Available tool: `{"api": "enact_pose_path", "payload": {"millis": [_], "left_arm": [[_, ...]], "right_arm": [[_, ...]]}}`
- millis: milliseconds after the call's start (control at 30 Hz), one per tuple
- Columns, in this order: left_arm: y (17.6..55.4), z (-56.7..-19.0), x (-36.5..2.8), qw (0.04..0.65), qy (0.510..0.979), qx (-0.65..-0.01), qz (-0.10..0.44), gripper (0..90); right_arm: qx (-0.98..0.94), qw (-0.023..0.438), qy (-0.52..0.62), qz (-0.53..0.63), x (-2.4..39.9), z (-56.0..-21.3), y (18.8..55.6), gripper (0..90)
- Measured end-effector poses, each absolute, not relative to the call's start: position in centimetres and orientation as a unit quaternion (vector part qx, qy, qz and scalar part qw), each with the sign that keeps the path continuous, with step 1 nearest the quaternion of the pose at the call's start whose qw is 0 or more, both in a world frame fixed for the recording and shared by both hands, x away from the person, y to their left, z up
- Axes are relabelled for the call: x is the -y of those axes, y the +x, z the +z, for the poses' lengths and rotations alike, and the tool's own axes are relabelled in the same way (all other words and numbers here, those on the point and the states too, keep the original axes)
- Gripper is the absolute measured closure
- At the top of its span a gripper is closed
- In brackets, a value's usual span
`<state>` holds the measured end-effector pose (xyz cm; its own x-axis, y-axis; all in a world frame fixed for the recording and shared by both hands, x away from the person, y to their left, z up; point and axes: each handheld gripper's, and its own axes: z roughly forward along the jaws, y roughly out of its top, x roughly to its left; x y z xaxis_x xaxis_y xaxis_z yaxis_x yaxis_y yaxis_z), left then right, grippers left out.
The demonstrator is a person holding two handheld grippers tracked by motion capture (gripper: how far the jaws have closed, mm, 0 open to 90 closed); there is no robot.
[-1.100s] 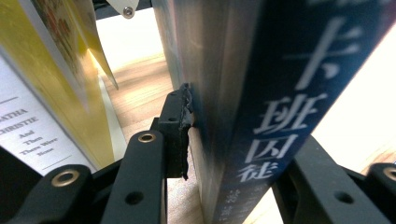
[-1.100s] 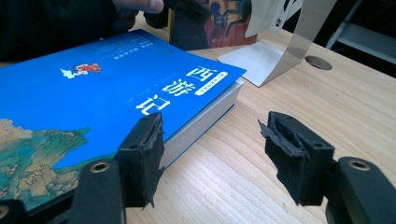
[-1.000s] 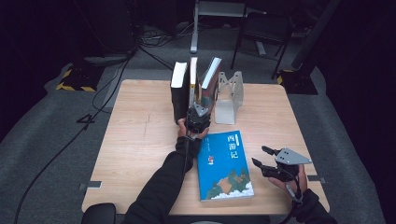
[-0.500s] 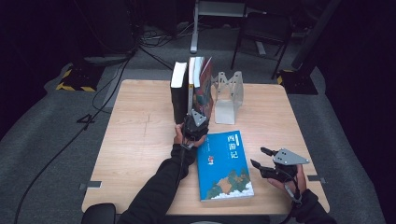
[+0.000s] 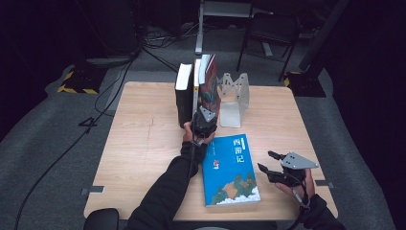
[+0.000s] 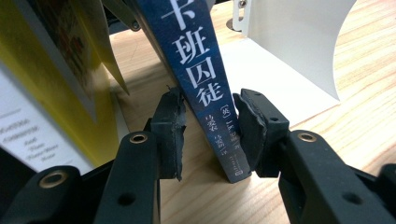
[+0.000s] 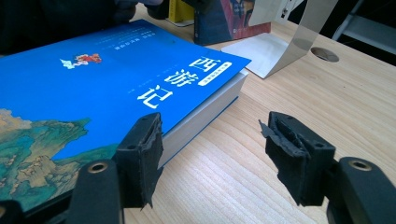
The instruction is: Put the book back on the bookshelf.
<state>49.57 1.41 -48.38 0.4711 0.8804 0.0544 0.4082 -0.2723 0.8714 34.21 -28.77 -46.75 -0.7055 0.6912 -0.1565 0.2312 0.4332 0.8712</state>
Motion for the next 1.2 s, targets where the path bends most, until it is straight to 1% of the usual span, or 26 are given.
{"api": "enact_pose_path", "payload": {"millis": [67,267,533,700,800,900,1200], "left_arm": [[49.7,-48.3,-1.2,0.416,0.751,-0.426,0.284,62.7],[49.8,-48.2,-1.3,0.415,0.754,-0.428,0.276,62.5],[49.1,-48.0,-1.8,0.408,0.763,-0.422,0.271,59.8],[48.4,-47.7,-2.1,0.396,0.777,-0.401,0.28,58.5],[48.1,-47.5,-2.4,0.388,0.786,-0.386,0.288,61.3],[47.8,-47.4,-2.5,0.386,0.79,-0.379,0.29,61.4],[46.6,-46.7,-3.6,0.387,0.806,-0.35,0.28,60.5]], "right_arm": [[-0.807,0.256,0.286,0.449,28.7,-46.7,34.2,36.6],[-0.809,0.257,0.284,0.447,28.6,-46.8,34.2,36.6],[-0.81,0.258,0.284,0.444,28.6,-46.8,34.2,36.6],[-0.81,0.258,0.284,0.443,28.6,-46.7,34.2,36.6],[-0.81,0.258,0.284,0.443,28.6,-46.7,34.2,36.6],[-0.81,0.259,0.284,0.443,28.5,-46.7,34.2,36.6],[-0.81,0.258,0.284,0.444,28.6,-46.7,34.2,36.6]]}}
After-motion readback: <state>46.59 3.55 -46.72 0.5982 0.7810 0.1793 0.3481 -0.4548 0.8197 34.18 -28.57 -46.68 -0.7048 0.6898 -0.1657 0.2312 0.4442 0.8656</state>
